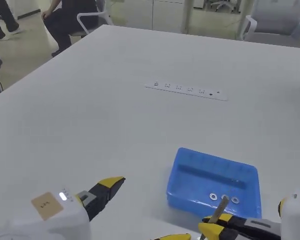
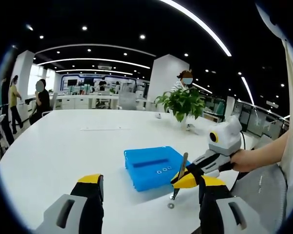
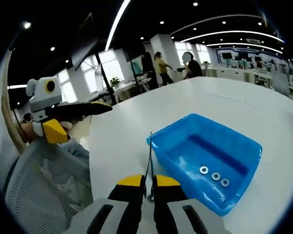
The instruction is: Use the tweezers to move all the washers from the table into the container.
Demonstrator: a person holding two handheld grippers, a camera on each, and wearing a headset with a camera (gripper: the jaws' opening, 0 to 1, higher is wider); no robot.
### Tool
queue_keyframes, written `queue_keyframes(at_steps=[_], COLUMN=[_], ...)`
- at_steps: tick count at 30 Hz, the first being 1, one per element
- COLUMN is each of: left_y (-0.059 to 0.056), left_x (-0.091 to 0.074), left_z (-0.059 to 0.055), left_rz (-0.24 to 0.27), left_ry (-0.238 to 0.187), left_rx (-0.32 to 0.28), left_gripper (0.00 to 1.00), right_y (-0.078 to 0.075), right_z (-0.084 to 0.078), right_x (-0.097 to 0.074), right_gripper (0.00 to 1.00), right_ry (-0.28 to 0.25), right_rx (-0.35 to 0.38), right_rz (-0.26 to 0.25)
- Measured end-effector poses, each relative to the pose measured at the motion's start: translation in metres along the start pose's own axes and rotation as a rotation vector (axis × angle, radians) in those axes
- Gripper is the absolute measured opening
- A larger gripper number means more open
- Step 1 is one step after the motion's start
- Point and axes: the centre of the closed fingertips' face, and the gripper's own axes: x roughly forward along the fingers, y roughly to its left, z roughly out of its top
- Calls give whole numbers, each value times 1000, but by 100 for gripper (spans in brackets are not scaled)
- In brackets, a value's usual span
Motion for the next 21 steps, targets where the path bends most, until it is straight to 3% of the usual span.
queue_keyframes(at_steps=[6,9,12,18,21], left_y=[0,0,0,1,0], left_x=[0,0,0,0,0], left_z=[1,0,1,1,1], left_rz=[-1,-2,0,2,-1], left_ry=[-3,-1,-4,-5,-7], left_rx=[-1,2,0,1,-1], left_gripper=[81,81,81,81,81], right_y=[11,19,23,21,18], right_z=[-3,-6,-8,-7,-5], right_x=[2,2,3,5,5], right_gripper=[4,4,3,3,3], right_ry=[50,82,93,93,98], right_rx=[-190,-322,-383,-386,-324], right_rz=[7,21,20,6,1])
